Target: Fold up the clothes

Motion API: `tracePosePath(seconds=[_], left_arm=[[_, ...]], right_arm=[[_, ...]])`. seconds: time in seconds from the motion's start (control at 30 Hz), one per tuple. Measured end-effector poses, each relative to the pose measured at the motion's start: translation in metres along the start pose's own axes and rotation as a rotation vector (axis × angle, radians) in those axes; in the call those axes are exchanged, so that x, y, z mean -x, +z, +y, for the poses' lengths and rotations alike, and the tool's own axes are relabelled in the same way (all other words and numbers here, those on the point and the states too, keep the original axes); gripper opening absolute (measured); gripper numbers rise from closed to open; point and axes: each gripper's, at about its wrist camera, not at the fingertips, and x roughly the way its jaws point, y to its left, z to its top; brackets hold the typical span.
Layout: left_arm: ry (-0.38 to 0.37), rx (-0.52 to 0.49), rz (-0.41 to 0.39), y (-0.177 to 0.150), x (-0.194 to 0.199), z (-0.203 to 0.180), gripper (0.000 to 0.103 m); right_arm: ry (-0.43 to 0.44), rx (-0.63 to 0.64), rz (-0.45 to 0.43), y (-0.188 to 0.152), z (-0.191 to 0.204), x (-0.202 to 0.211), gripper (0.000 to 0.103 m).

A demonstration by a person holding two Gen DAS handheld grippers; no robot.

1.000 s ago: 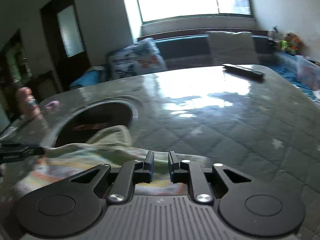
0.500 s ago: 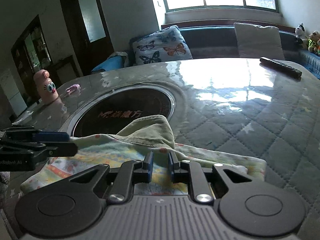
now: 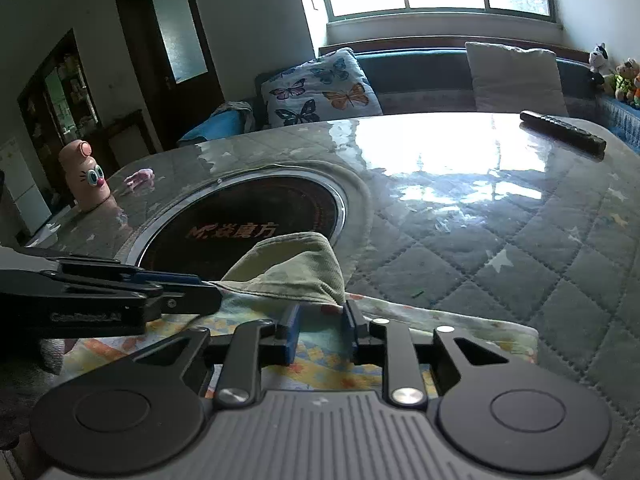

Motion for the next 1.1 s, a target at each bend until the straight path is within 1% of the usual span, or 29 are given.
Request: tracePosePath(seconds=[0.27,0.5,0.73,0.9,0.97,1.1], left_arm=[[0.016,-0.012,-0.002,-0.001,0.000,-0.003,0.025],[0.026,-0.014,-0.006,-0.002,-0.001,-0.004,0.025],[0.038,-0.020,-0.016,-0.004,-0.001,-0.006,0.025],[0.047,-0.025,-0.019,-0.005,-0.001,-0.007,0.025],[0.051,-0.029,-0.022,-0.006,-0.001,-0.008,0.025],[0.058,-0.031,-0.033,-0.008,-0.001,-0.008,0.025]], right_arm=[[0.053,0.079,-0.001,-0.007,0.021,0.013,0.025],[0.047,0.181,-0.014,-0.019,0.042,0.025,0.026],[0.074,0.240,-0.016,-0.040,0.060,0.041,0.026],[0.070,0.325,-0.027,-0.056,0.077,0.050,0.032],[0.072,0.355,-0.032,-0.062,0.083,0.055,0.032],[0.081,0.374,-0.037,-0.074,0.088,0.065,0.032]])
